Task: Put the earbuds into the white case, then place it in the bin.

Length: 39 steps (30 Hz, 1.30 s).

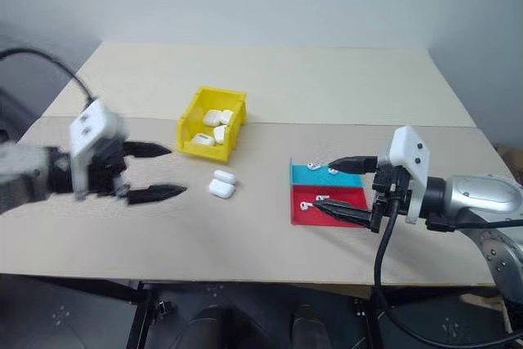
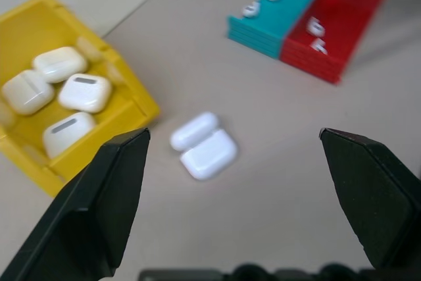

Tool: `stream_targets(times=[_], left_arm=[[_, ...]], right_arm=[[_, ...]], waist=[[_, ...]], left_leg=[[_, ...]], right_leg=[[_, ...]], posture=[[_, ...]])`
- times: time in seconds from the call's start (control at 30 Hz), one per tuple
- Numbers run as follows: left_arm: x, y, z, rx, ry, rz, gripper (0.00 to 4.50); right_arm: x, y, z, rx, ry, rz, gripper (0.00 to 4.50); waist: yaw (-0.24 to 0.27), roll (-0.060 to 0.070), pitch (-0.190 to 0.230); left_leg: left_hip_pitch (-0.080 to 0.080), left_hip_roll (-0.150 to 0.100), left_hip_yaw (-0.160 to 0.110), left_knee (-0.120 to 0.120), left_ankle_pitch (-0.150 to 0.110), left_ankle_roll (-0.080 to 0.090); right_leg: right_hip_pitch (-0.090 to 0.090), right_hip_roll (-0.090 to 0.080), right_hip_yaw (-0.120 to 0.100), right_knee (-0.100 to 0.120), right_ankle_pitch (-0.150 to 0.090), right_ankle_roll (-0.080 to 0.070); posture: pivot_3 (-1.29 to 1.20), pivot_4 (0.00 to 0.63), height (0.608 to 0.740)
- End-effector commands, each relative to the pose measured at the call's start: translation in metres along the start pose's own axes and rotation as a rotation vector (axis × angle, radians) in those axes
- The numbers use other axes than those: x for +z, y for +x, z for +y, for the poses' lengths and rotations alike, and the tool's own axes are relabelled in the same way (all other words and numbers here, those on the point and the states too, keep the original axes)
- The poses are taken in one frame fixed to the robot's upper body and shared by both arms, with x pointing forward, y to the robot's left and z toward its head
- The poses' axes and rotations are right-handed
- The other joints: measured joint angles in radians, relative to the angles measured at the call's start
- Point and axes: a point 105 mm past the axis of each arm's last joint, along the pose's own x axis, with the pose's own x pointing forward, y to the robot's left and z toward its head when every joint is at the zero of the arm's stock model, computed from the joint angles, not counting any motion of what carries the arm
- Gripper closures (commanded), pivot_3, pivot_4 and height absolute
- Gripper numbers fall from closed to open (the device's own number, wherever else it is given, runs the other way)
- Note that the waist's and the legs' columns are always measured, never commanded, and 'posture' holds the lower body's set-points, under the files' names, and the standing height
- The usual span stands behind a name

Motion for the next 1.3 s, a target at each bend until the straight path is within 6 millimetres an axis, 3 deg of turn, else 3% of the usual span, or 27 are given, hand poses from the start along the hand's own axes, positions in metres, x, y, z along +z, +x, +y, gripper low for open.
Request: stream_targets(times=[0.03, 0.3, 0.5, 0.77, 1.3], left_arm=[[-0.012, 0.011, 0.005, 0.026, -0.129, 0.176, 0.00], [-0.007, 0.037, 0.007, -0.025, -0.245, 0.283, 0.00], [-0.017, 0.067, 0.006, 0.033, -0.238, 0.587, 0.00], [-0.004, 0.091, -0.011, 0.032, -0.258, 0.716, 0.00], [-0.019, 0.095, 0.008, 0.226, -0.344, 0.804, 0.00]], right_arm=[[0.006, 0.002, -0.001, -0.016, -0.032, -0.009, 0.05], [0.007, 0.005, -0.002, -0.027, -0.045, -0.009, 0.05], [0.007, 0.008, -0.001, -0.025, -0.041, -0.023, 0.05], [0.005, 0.010, 0.002, -0.025, -0.037, -0.049, 0.05], [0.004, 0.012, 0.009, -0.027, -0.042, -0.069, 0.05]], waist=[[-0.001, 0.000, 0.000], [-0.019, 0.000, 0.000], [-0.011, -0.001, 0.001], [-0.012, -0.001, 0.001], [-0.021, -0.002, 0.001]], left_leg=[[0.000, 0.000, 0.000, 0.000, 0.000, 0.000], [-0.002, 0.000, 0.000, 0.000, 0.000, 0.001], [-0.003, -0.001, -0.001, 0.000, 0.000, 0.001], [-0.005, -0.001, -0.001, 0.000, 0.000, 0.001], [-0.006, -0.002, -0.001, 0.000, 0.000, 0.000]], right_leg=[[0.000, 0.000, 0.000, 0.000, 0.000, 0.000], [-0.004, 0.000, 0.000, 0.002, -0.001, 0.000], [-0.003, -0.001, 0.000, 0.001, -0.001, 0.000], [-0.006, -0.001, 0.001, 0.001, -0.001, 0.000], [-0.006, -0.001, 0.001, 0.001, -0.001, 0.000]], posture=[[0.00, 0.150, 0.740], [0.00, 0.150, 0.740], [0.00, 0.150, 0.740], [0.00, 0.150, 0.740], [0.00, 0.150, 0.740]])
